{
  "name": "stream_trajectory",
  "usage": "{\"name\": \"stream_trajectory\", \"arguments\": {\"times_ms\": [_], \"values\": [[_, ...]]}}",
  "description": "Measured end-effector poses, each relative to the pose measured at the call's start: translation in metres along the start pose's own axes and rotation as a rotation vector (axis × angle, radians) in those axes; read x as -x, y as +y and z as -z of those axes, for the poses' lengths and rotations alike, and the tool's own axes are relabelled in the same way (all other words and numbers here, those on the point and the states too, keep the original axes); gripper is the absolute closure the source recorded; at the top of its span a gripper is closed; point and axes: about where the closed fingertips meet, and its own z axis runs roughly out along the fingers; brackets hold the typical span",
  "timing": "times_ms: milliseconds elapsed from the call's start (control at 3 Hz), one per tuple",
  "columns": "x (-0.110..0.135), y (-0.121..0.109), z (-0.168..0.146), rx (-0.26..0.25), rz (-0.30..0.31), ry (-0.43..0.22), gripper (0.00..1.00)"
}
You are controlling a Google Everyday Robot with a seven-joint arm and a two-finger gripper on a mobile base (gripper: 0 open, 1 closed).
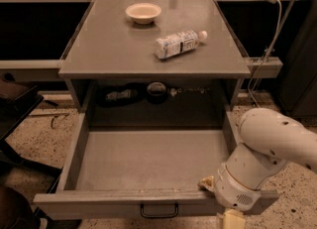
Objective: Open top drawer
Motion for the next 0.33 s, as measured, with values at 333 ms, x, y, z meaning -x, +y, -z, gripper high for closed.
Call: {"name": "stream_trajectory", "arguments": {"times_ms": [333], "values": [[0.0011,0.0011,0.0025,0.000,0.000,0.000,0.00]]}}
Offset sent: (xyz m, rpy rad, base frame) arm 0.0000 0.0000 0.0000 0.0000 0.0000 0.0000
